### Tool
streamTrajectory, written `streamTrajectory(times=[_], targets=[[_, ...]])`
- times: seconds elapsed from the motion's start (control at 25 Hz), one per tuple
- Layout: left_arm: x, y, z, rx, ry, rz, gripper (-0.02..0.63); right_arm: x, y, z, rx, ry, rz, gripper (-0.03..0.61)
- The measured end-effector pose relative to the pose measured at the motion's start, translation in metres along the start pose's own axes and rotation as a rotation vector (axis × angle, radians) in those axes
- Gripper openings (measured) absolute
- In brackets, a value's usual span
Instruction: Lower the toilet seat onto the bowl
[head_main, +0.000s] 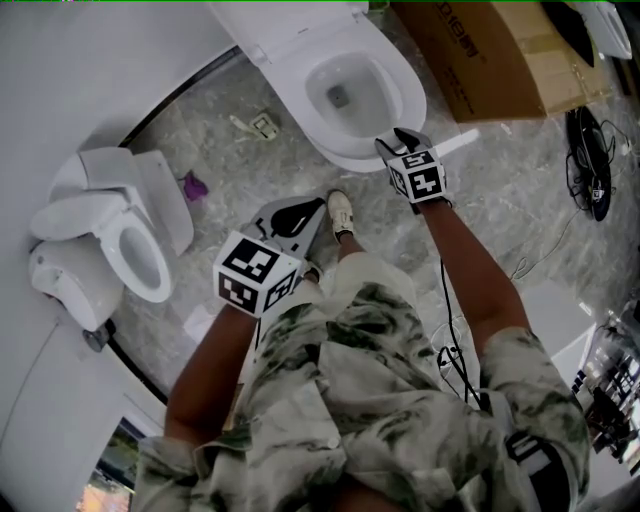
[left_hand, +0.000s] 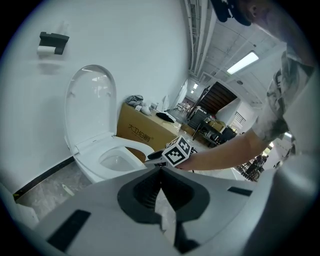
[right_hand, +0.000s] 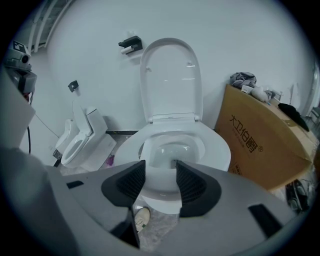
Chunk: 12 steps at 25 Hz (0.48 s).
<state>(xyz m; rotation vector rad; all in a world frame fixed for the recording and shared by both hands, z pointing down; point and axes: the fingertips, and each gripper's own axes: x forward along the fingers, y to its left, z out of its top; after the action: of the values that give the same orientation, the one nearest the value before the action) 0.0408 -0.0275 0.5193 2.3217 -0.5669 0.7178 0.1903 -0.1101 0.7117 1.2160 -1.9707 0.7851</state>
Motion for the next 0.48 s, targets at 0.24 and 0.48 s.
streamTrajectory(times=[0.24,0.48], targets=[[0.018,0.003,-0.008,0.008,0.039,-0.015,0.023,0.007,-0.002,-0.012,0.014,0.013,0.001,0.213],[0.03,0.003,-0.013,0.013,0.062,-0.029,0.022,0.014,-0.005,-0.025,0.03,0.02,0.004,0.212]])
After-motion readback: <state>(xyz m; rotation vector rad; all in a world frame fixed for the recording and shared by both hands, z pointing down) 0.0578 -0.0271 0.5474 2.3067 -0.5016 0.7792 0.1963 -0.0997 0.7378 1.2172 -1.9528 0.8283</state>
